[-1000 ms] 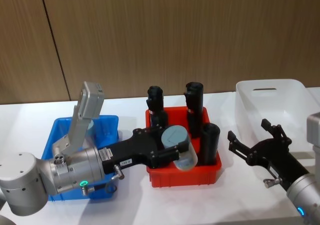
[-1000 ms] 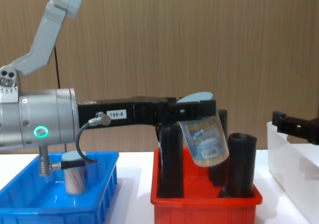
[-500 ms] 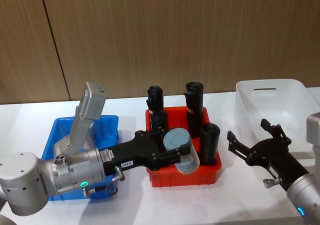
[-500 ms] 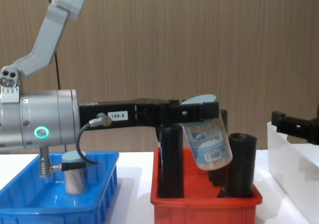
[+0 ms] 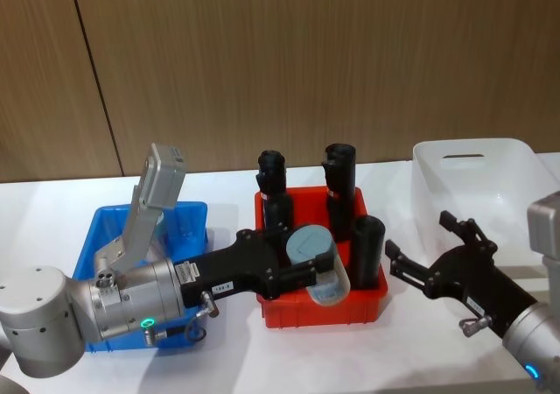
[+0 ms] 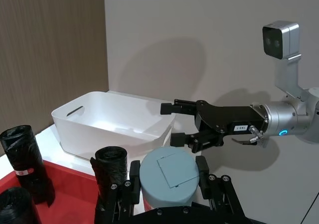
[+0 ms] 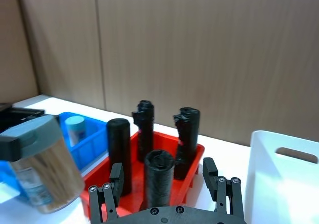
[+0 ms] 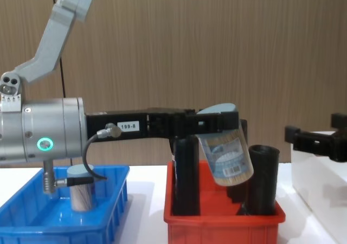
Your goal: Pick the cotton swabs from the blue box and place them into the white box.
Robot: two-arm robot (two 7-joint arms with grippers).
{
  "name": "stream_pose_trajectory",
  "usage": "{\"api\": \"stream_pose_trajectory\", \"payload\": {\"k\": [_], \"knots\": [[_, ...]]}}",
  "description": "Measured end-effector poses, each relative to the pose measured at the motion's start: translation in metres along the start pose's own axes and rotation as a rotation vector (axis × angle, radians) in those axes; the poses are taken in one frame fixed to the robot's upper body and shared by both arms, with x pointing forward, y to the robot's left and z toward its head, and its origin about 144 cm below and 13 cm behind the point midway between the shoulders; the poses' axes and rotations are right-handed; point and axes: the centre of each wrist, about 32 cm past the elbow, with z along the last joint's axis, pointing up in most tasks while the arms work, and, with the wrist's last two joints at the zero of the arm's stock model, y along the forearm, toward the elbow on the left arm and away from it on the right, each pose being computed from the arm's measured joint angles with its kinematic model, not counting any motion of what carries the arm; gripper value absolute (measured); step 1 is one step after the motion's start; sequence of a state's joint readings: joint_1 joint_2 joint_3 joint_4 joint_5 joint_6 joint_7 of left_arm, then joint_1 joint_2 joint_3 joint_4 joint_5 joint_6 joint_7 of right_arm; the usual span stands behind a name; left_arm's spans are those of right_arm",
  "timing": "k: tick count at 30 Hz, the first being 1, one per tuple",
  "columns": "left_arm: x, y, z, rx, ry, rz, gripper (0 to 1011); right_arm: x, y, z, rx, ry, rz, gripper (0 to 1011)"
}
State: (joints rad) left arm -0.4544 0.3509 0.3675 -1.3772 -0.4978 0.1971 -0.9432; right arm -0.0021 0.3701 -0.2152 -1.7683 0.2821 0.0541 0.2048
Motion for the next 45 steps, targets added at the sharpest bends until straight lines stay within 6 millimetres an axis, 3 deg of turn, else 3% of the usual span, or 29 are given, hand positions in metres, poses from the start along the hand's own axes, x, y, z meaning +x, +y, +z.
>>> {"api": "stream_pose_trajectory", "payload": {"k": [25, 45], "knots": [[0.000, 0.000, 0.000, 0.001, 0.002, -0.001, 669, 0.041, 0.005, 0.022, -0.074, -0.044, 0.382, 1001], [0.000, 0.000, 0.000, 0.001, 0.002, -0.001, 669, 0.041, 0.039, 0.033, -0.092, -0.083, 0.640, 1001]]}}
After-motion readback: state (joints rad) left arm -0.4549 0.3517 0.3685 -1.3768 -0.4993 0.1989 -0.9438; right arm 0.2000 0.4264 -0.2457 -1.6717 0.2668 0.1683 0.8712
